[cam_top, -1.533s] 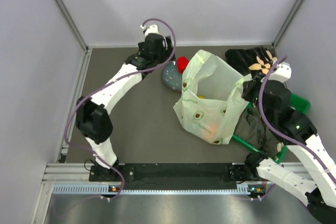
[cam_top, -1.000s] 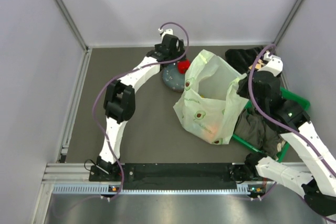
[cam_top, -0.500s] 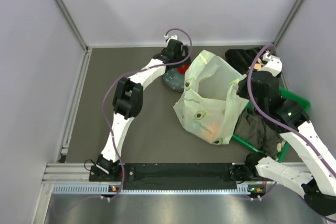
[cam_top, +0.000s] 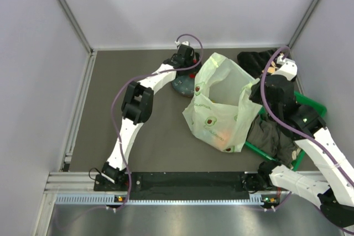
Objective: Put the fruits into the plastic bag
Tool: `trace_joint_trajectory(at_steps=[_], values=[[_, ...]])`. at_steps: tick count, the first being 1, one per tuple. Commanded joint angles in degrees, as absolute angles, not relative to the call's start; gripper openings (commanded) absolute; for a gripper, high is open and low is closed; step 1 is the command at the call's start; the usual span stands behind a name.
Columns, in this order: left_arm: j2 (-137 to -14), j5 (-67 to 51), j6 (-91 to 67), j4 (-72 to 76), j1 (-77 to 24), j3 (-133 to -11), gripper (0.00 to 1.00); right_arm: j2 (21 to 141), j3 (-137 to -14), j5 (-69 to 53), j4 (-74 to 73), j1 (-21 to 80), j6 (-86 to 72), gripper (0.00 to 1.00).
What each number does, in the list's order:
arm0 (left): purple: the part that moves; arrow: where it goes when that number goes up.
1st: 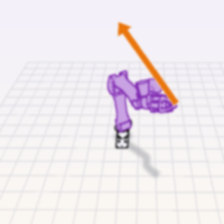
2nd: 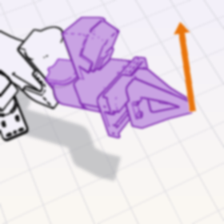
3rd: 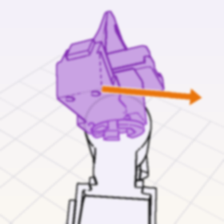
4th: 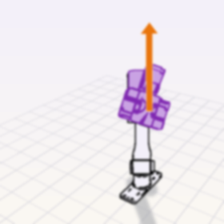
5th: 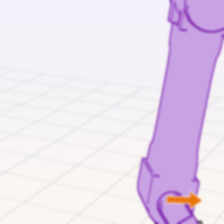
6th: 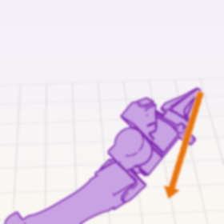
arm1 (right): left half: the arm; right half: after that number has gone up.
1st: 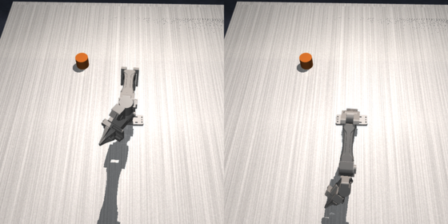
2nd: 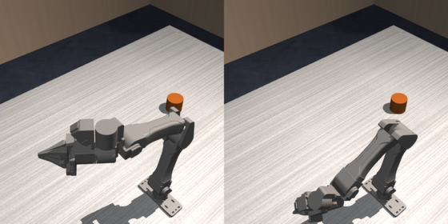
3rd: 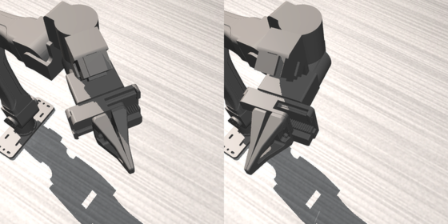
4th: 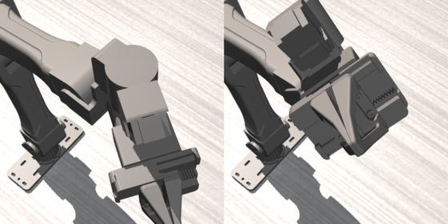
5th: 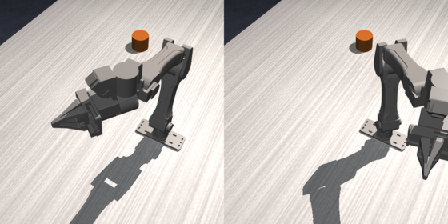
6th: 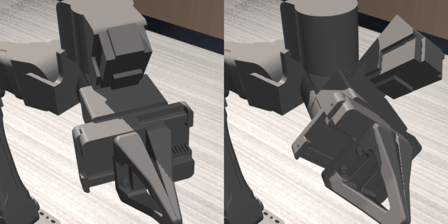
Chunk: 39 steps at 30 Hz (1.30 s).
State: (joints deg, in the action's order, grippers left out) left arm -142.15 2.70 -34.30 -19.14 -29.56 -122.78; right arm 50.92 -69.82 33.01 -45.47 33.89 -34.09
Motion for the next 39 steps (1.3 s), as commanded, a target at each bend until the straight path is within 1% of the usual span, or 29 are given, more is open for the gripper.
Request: trace_joint_trajectory(at_steps=[1, 2, 4, 5, 7, 8, 11, 15, 24, 25, 30, 33, 34, 39], values=[[-142.65, 1.41, -33.66, -16.35, -29.36, -125.16, 0.88, 50.71, -71.89, 33.66, -43.77, 33.40, -33.58, 0.00], [-142.73, 1.32, -33.58, -16.43, -29.44, -125.07, 0.80, 50.71, -71.89, 33.66, -43.68, 33.49, -33.66, 0.00], [-142.39, 1.14, -33.49, -17.05, -29.44, -124.98, 0.72, 50.71, -71.81, 33.58, -43.59, 33.49, -33.57, 0.00], [-141.95, 1.14, -33.40, -17.22, -29.44, -124.89, 0.62, 50.71, -71.89, 33.49, -43.51, 33.40, -33.49, 0.00], [-141.24, 1.32, -33.40, -17.14, -29.36, -124.02, 0.54, 50.63, -71.72, 33.31, -43.33, 33.40, -33.49, 0.00], [-140.20, 1.32, -33.22, -16.88, -29.44, -123.49, 0.47, 50.63, -71.63, 33.31, -43.07, 33.40, -33.40, 0.00], [-137.56, 1.23, -32.61, -15.82, -29.36, -121.47, 0.39, 50.19, -71.10, 33.13, -42.54, 33.49, -33.31, 0.00], [-133.60, 0.70, -31.29, -14.33, -29.44, -118.75, 0.33, 49.40, -70.49, 33.05, -41.84, 33.40, -33.31, 0.00], [-119.98, 0.09, -29.88, -9.85, -29.44, -105.05, 0.32, 47.20, -68.29, 33.05, -39.20, 33.40, -32.52, 0.00], [-117.45, -1.30, -30.06, -9.58, -29.44, -103.90, 0.32, 47.02, -68.20, 33.13, -39.03, 33.40, -32.43, 0.00], [-109.00, -1.58, -33.04, -8.53, -29.53, -96.00, 0.32, 45.44, -67.33, 33.40, -38.32, 33.40, -31.55, 0.00], [-101.80, -0.62, -35.06, -6.25, -29.97, -90.90, 0.32, 44.22, -66.36, 33.66, -37.71, 33.40, -31.46, 0.00], [-98.73, -0.62, -35.50, -5.11, -30.23, -90.01, 0.32, 43.86, -66.10, 33.84, -37.53, 33.40, -31.46, 0.00], [-93.17, -0.53, -34.28, -5.80, -32.25, -88.95, 0.34, 42.98, -65.04, 33.31, -36.48, 33.40, -31.55, 0.00]])
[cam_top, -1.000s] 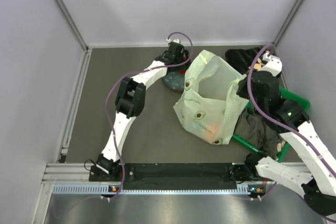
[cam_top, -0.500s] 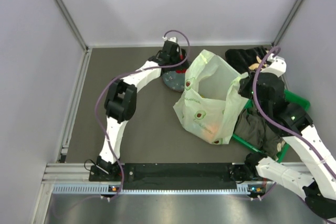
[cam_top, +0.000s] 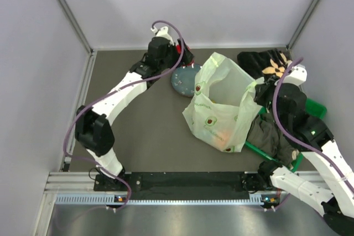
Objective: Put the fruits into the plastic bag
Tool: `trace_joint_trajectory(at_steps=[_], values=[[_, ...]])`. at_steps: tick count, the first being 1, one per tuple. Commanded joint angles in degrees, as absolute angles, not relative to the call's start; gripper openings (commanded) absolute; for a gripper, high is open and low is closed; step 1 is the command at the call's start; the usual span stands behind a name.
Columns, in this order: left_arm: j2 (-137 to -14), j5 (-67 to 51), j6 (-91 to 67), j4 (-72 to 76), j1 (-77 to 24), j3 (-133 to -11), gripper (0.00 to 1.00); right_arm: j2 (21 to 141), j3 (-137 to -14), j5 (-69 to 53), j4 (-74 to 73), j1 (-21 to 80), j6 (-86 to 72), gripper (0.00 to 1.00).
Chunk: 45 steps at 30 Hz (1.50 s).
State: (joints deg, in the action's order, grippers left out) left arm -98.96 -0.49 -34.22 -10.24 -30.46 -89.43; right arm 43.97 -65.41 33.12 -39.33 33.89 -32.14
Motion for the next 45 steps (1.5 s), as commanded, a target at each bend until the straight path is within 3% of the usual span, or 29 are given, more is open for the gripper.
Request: trace_joint_trajectory(at_steps=[1, 10, 19, 25, 34, 39, 45], values=[[-91.86, -0.53, -34.19, -5.71, -32.52, -88.77, 0.34, 42.54, -64.87, 33.31, -36.30, 33.40, -31.64, 0.00], [-85.61, 1.41, -28.75, 1.47, -38.40, -88.50, 0.36, 41.57, -63.72, 33.13, -34.37, 33.40, -30.67, 0.00], [-89.54, -15.54, -24.43, 4.48, -46.22, -94.48, 0.38, 40.70, -62.93, 32.96, -34.37, 33.40, -30.67, 0.00], [-97.29, -24.77, -25.75, -1.82, -48.42, -100.10, 0.39, 40.08, -62.58, 32.52, -34.63, 33.40, -31.02, 0.00], [-99.31, -19.51, -24.26, -9.22, -49.04, -98.52, 0.39, 38.23, -61.88, 33.31, -36.03, 33.40, -31.90, 0.00], [-103.61, -13.28, -15.13, -20.46, -52.55, -103.97, 0.39, 38.14, -61.70, 33.31, -35.68, 33.40, -31.91, 0.00], [-108.01, -13.62, -14.33, -27.42, -53.26, -104.59, 0.39, 38.23, -61.96, 33.13, -35.86, 33.49, -31.73, 0.00]])
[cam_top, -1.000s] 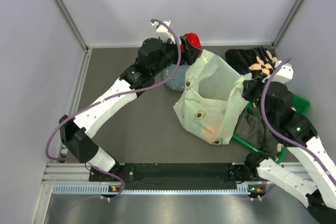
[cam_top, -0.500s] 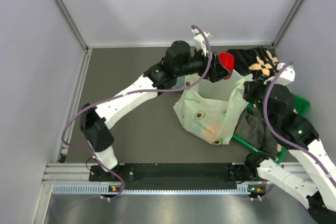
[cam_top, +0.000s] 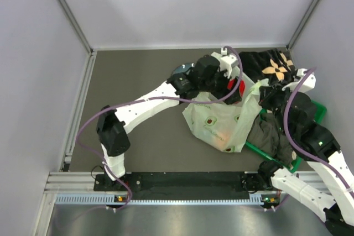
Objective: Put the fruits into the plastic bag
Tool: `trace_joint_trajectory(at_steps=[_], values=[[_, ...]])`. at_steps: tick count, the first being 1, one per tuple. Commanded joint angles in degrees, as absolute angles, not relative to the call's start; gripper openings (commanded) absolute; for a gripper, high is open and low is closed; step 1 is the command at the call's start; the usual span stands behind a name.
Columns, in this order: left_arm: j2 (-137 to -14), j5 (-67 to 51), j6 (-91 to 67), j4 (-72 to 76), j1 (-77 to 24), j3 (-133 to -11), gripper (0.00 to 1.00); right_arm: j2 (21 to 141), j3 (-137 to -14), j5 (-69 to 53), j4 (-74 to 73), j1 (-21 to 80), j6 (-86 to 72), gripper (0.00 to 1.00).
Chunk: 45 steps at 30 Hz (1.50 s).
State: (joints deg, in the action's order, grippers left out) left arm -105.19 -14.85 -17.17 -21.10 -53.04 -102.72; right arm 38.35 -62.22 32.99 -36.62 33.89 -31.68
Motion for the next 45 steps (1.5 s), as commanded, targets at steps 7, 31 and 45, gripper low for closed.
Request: trace_joint_trajectory(at_steps=[7, 31, 45], values=[[-111.53, -17.22, -14.50, -31.99, -53.26, -104.94, 0.43, 38.23, -61.61, 32.70, -36.04, 33.40, -32.17, 0.00], [-123.58, -21.45, -14.94, -42.98, -53.26, -110.83, 0.85, 38.85, -61.79, 32.26, -35.60, 33.49, -31.99, 0.00], [-118.92, -21.10, -18.36, -38.05, -53.17, -114.42, 0.99, 38.58, -61.87, 32.69, -36.04, 33.49, -31.90, 0.00]])
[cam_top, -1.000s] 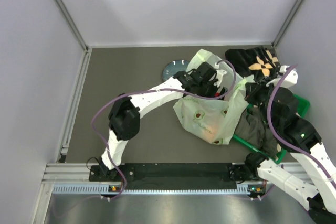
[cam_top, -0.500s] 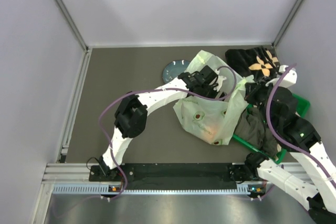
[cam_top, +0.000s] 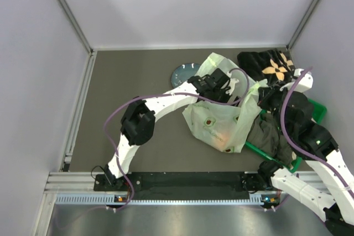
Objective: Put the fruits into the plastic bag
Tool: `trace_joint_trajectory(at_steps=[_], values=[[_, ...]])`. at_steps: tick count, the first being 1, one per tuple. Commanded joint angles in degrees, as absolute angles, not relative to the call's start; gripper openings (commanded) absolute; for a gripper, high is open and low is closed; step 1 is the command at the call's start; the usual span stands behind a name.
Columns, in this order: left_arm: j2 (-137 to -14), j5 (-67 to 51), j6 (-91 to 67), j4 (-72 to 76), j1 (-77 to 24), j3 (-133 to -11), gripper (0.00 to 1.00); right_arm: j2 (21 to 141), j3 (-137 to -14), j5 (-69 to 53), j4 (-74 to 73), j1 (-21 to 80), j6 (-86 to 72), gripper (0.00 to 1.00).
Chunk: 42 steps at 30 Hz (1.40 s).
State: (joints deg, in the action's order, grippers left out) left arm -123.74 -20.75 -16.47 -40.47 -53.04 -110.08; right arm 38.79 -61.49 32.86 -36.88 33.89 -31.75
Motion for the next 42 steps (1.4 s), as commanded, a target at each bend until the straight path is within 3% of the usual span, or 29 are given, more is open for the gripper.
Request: trace_joint_trajectory(at_steps=[1, 28, 33, 39, 42], values=[[-118.66, -21.09, -18.98, -38.14, -53.17, -115.83, 0.99, 38.58, -61.79, 32.70, -36.04, 33.40, -31.99, 0.00], [-98.89, -17.92, -17.75, -25.93, -50.63, -113.38, 0.99, 37.70, -61.52, 34.19, -36.21, 33.40, -32.25, 0.00], [-94.58, -23.54, -20.90, -18.12, -47.73, -109.87, 0.99, 37.79, -61.26, 34.01, -35.86, 33.40, -32.26, 0.00], [-92.37, -28.47, -32.24, -6.96, -37.45, -102.40, 0.99, 37.62, -61.26, 33.84, -36.04, 33.40, -32.43, 0.00], [-94.99, -28.30, -30.16, -10.95, -35.51, -104.58, 0.99, 37.62, -61.17, 33.66, -36.04, 33.40, -32.43, 0.00]])
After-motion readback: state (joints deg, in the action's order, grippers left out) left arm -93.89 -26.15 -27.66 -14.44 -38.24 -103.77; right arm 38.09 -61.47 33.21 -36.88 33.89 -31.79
